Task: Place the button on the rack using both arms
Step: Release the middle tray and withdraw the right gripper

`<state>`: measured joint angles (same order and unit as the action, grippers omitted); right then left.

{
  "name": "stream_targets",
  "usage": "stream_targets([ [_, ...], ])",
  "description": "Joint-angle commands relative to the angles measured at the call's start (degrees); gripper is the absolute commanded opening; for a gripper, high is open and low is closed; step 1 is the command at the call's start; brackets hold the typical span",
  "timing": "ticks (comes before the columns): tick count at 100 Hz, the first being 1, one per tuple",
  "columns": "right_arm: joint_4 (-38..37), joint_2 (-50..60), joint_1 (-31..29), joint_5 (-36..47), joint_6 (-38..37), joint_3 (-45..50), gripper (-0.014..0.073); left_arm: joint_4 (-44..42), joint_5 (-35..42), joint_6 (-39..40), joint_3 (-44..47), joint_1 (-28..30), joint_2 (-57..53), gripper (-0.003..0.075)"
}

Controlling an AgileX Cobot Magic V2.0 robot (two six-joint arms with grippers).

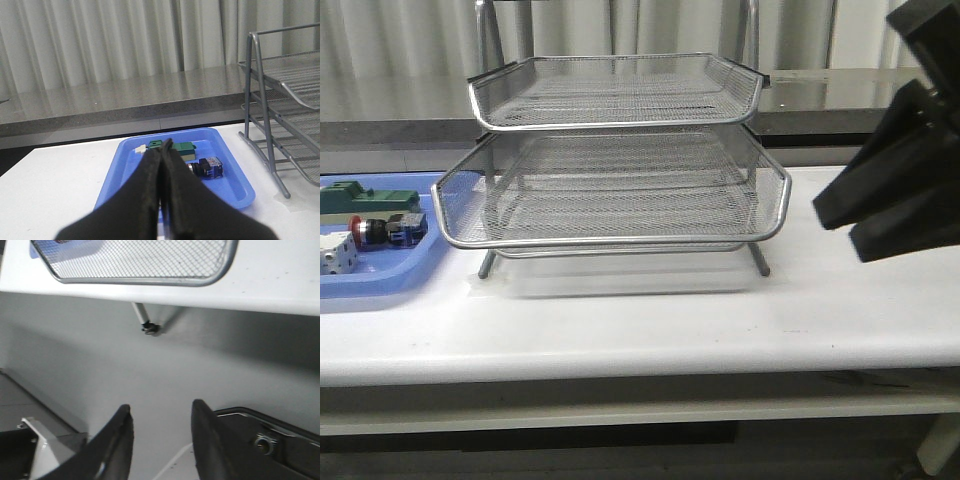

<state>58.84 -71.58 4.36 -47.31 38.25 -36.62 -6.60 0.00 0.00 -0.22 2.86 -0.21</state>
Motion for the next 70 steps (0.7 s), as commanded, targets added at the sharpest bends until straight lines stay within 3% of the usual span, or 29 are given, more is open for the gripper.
stream_targets([
  [1, -7.81, 6.05, -0.01, 0.08, -6.58, -2.96, 0.0309, 0.48, 4.57, 0.53, 3.26, 0.14, -1.86, -0.0021],
  [21, -33.59, 16.23, -0.01, -0.25, -22.9, -7.8, 0.0309, 0.48, 4.57, 0.53, 3.26, 0.14, -1.86, -0.0021],
  [37, -47.19, 23.83, -0.01, -0.43, -31.3, -8.14, 0.0309, 0.48, 4.57, 0.53, 3.26, 0.14, -1.86, -0.0021],
  [51, -53.82, 30.18, -0.01, -0.77, -34.17, -8.14, 0.0309, 0.48, 4.57, 0.53, 3.26, 0.14, -1.86, -0.0021],
  [70, -55.31, 36.12, -0.01, -5.21, -34.27, -8.14, 0.0309, 0.48, 4.57, 0.53, 3.26, 0.14, -1.86, -0.0021],
])
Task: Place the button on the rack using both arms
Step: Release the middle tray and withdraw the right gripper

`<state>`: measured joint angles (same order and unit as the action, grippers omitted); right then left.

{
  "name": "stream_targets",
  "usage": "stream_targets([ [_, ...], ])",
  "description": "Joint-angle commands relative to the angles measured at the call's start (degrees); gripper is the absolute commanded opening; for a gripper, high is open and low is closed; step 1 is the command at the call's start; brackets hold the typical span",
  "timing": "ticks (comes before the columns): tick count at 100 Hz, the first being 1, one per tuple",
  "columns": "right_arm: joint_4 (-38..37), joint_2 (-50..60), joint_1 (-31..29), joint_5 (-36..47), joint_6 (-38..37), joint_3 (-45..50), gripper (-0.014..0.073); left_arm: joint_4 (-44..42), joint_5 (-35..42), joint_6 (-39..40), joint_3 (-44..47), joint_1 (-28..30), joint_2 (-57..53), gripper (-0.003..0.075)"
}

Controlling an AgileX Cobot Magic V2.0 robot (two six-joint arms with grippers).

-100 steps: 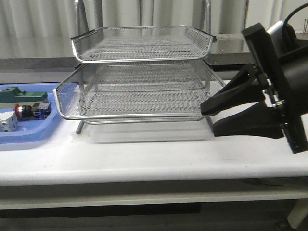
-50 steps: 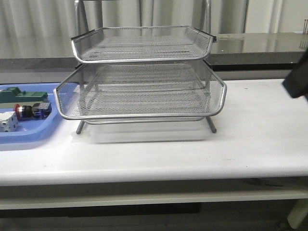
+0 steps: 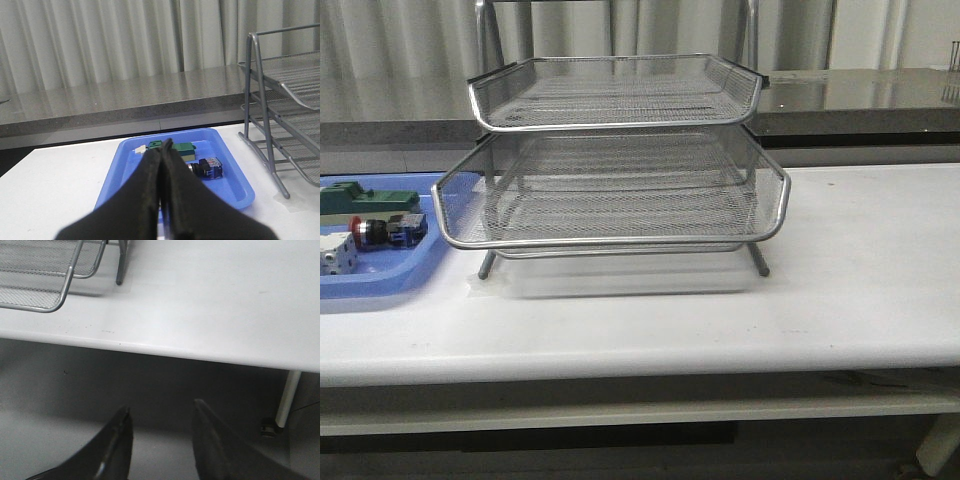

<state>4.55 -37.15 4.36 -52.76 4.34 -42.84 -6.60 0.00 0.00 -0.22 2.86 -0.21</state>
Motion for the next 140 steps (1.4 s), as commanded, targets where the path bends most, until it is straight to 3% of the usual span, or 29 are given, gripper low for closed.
stream_targets([
  [1, -1.09, 2.0, -0.01, -0.34, -0.35, -1.92, 0.0309, 0.48, 4.57, 0.53, 3.26, 0.14, -1.86, -0.0021],
  [15, -1.22, 4.88, -0.01, -4.83, -0.35, -1.86, 0.0309, 0.48, 4.57, 0.53, 3.26, 0.14, -1.86, -0.0021],
  [61, -1.42, 11.69, -0.01, -4.12, -0.35, -1.8, 0.0304, 0.48, 4.57, 0.53, 3.26, 0.14, -1.86, -0.0021],
  [75, -1.42, 11.76, -0.01, -4.31, -0.35, -1.8, 0.0171, 0.48, 4.57, 0.53, 3.26, 0.14, -1.86, -0.0021],
  [89, -1.42, 11.76, -0.01, -4.55, -0.35, -1.8, -0.0078, 0.48, 4.57, 0.53, 3.26, 0.14, -1.86, -0.0021],
  [140, -0.94, 11.76, -0.01, -5.44, -0.4, -1.8, -0.0071, 0.48, 4.97, 0.53, 3.26, 0.14, -1.86, -0.0021],
])
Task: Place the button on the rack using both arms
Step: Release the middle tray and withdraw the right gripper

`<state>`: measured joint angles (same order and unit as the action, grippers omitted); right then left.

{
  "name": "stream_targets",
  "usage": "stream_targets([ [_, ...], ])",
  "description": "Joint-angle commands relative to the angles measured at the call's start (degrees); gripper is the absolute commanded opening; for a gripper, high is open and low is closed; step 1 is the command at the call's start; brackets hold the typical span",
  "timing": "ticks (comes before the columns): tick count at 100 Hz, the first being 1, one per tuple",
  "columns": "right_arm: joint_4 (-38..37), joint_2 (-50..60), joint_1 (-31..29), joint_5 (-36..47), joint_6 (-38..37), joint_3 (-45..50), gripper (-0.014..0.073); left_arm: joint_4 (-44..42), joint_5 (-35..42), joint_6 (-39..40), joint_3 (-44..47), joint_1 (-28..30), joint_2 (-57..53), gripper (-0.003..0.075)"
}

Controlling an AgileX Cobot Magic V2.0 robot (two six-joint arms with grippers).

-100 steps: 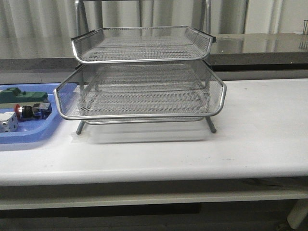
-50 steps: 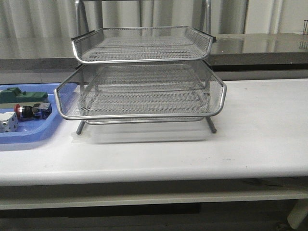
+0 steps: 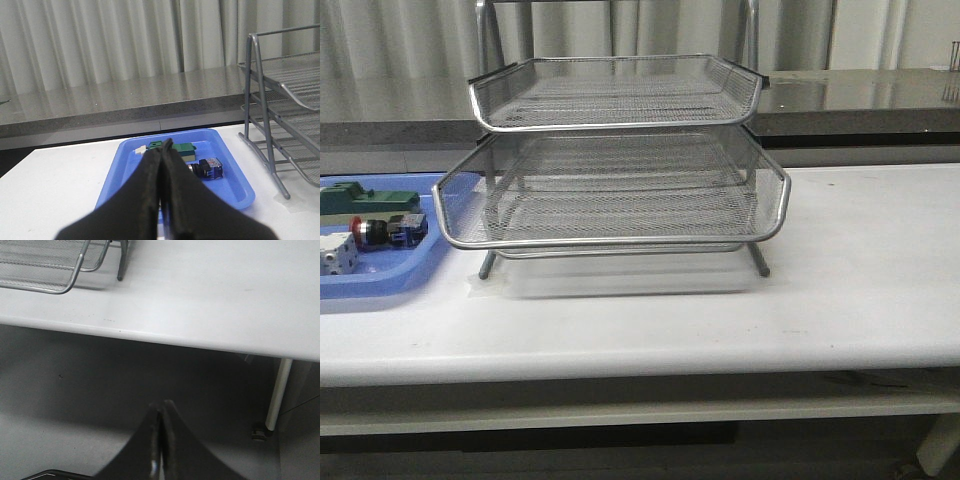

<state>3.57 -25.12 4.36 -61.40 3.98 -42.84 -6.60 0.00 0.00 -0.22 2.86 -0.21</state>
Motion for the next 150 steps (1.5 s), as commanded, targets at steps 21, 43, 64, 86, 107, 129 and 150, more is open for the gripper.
stream_targets([
  [21, 0.04, -0.26, -0.01, 3.2, -0.04, -1.8, -0.0071, 0.48, 7.98, 0.53, 1.92, 0.14, -1.86, -0.0021],
  [43, 0.04, -0.26, -0.01, 3.2, -0.04, -1.8, -0.0071, 7.98, 1.64, 0.53, -5.5, 0.14, 2.6, -0.0021],
  [64, 0.04, -0.26, -0.01, 3.2, -0.04, -1.8, -0.0071, 11.97, -4.94, 0.53, -17.8, 0.14, 13.17, -0.0021],
  [86, 0.04, -0.26, -0.01, 3.2, -0.04, -1.8, -0.0071, 11.97, -14.05, 0.53, -32.15, 0.14, 29.56, -0.0021],
  [107, 0.04, -0.26, -0.01, 3.2, -0.04, -1.8, -0.0071, 11.73, -24.07, -0.82, -45.65, 0.14, 47.24, -0.0021],
  [129, 0.04, -0.26, -0.01, 3.2, -0.04, -1.8, -0.0071, 12.02, -36.6, -11.09, -59.19, 0.14, 63.5, -0.0021],
  [150, 0.04, -0.26, -0.01, 3.2, -0.04, -1.8, -0.0071, 13.08, -44.93, -18.98, -69.24, -0.15, 73.89, -0.002],
])
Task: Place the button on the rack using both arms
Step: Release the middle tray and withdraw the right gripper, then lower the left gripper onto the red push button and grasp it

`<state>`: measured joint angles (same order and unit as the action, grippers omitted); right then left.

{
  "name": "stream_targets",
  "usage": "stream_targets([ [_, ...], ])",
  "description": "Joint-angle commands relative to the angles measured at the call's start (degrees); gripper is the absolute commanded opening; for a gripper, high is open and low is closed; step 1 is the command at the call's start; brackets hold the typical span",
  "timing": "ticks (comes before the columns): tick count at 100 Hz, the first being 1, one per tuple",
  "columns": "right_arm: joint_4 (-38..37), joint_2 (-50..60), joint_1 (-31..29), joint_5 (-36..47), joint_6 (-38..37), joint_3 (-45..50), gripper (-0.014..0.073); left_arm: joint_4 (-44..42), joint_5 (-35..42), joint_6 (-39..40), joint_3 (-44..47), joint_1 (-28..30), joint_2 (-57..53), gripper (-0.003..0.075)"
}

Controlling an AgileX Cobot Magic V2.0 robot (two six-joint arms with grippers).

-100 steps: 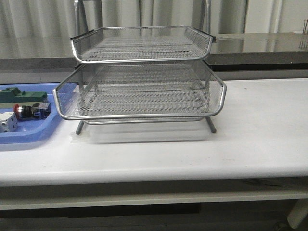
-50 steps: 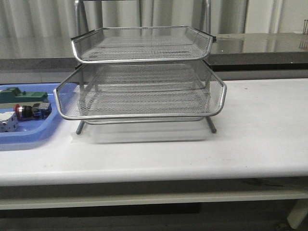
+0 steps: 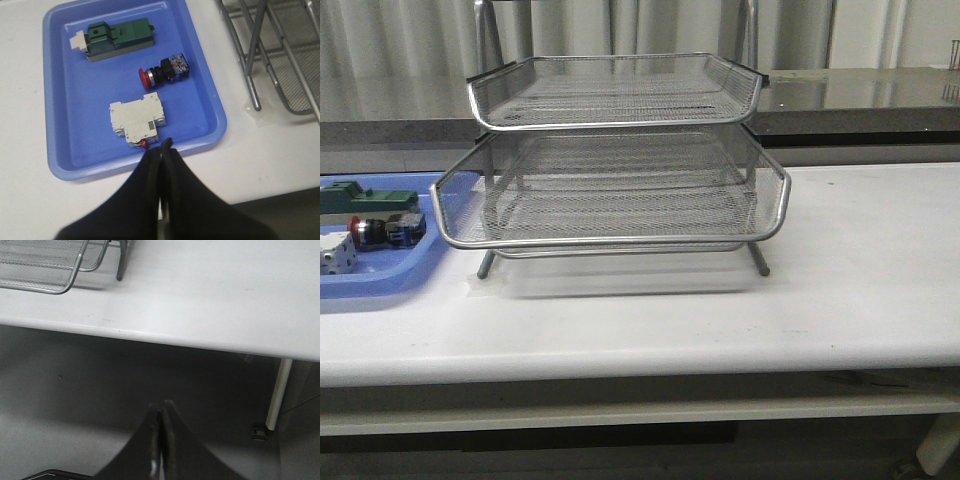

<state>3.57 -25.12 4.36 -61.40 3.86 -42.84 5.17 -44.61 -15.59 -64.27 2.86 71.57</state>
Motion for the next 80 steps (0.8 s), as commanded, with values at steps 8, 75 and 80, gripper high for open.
stream_targets([
  [8, 0.1, -0.26, -0.01, 3.21, 0.07, -1.8, -0.0071, 1.35, -3.55, -4.39, -8.81, -0.15, 5.08, -0.0008],
  [75, 0.1, -0.26, -0.01, 3.21, 0.07, -1.8, -0.0071, 2.78, -3.53, -34.23, -16.29, -1.39, 13.79, 0.0651],
  [80, 0.1, -0.26, -0.01, 3.21, 0.07, -1.8, -0.0071, 2.66, -1.89, -35.11, -16.29, -1.74, 14.88, 0.0651],
])
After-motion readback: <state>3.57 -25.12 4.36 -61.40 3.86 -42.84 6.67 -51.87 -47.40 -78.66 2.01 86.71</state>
